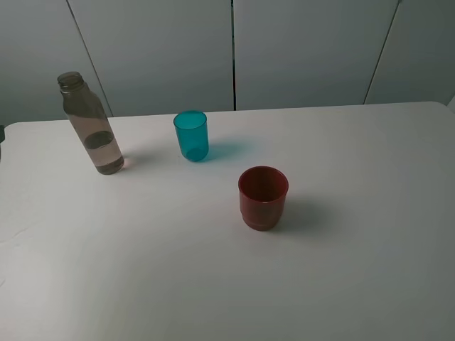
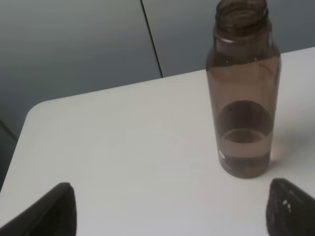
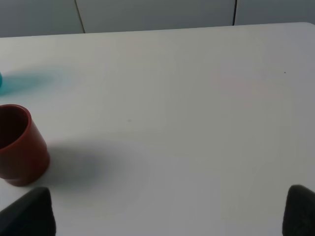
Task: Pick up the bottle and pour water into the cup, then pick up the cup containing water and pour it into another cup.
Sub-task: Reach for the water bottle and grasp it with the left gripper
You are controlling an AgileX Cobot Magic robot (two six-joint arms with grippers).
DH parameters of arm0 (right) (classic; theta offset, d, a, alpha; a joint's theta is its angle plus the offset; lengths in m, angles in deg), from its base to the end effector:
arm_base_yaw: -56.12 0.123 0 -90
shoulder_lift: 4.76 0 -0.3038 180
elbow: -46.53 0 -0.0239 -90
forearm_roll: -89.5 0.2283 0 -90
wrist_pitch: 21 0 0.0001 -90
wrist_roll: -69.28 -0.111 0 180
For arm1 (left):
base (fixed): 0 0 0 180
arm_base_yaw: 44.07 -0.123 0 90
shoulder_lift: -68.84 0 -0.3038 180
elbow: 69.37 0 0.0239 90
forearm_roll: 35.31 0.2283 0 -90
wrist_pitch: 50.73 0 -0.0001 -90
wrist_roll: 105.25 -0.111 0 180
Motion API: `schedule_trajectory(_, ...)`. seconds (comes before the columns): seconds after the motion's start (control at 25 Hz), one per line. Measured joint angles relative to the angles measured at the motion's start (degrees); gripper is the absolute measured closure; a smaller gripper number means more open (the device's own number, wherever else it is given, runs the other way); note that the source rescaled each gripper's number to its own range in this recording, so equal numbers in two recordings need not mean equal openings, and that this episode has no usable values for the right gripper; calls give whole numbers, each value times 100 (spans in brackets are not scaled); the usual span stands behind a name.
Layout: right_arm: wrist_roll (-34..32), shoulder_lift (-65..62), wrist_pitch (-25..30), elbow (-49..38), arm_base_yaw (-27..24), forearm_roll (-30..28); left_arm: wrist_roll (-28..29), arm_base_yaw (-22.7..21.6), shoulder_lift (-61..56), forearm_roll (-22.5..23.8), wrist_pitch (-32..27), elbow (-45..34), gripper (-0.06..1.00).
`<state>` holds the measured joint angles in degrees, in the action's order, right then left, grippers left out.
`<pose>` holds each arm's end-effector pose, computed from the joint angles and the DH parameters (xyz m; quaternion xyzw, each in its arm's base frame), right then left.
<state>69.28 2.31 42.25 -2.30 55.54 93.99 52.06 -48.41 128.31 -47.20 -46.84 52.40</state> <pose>-0.0290 0.0081 0.2543 0.0019 0.8616 0.0365 0.5062 0.1598 0.0137 0.2547 0.0436 0.8370 0.0778 0.5399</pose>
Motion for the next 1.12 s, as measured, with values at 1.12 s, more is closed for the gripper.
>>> schedule_trajectory(1.12,0,0,0,0,0,-32,1730,435,3991,1663,4532,-96,0)
